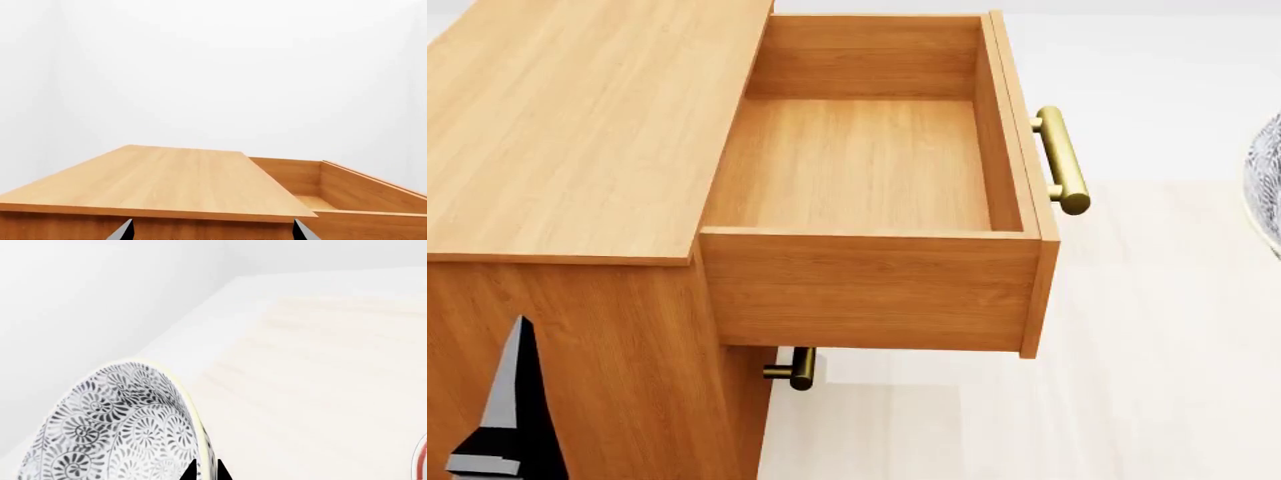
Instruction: Put the bowl on top of the cabinet.
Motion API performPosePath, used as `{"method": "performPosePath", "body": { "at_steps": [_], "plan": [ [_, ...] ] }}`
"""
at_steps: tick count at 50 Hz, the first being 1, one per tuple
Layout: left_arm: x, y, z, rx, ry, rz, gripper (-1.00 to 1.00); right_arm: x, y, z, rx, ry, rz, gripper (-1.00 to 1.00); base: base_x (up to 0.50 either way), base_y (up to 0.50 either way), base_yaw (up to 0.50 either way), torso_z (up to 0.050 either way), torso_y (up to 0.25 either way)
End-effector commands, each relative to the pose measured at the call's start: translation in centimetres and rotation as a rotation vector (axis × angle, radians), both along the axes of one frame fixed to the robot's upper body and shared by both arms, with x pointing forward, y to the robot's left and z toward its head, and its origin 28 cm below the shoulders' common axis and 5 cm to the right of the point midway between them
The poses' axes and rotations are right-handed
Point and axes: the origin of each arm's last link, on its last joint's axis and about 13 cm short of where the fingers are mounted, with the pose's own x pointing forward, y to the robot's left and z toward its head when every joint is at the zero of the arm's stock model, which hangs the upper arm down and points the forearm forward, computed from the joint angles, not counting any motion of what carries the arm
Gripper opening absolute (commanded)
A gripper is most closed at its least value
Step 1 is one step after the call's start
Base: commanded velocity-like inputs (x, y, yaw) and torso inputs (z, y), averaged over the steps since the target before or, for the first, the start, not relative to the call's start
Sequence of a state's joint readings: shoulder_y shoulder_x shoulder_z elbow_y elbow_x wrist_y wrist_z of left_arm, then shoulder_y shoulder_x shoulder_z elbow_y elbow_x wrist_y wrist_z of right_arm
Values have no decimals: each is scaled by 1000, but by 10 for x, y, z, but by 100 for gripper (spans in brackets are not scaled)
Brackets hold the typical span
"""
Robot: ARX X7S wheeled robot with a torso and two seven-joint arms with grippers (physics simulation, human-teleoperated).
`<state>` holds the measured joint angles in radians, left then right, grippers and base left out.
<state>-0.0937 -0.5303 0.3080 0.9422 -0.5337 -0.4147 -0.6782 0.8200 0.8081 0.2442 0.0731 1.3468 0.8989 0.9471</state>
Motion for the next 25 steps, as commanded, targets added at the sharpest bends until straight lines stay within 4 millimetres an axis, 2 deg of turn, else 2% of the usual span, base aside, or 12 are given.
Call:
{"method": "performPosePath", "body": {
  "at_steps": [1,10,25],
  "plan": [
    [2,0,2,-19,-25,-17,100,11,10,46,39,-40,2,-100,0,0,0,0,0],
    [2,0,2,-21,-22,-18,100,27,25,71,139,-41,13,-100,0,0,0,0,0],
    [1,-2,2,-16,-20,-28,100,51,61,106,164,-3,84,-100,0,0,0,0,0]
  ]
}}
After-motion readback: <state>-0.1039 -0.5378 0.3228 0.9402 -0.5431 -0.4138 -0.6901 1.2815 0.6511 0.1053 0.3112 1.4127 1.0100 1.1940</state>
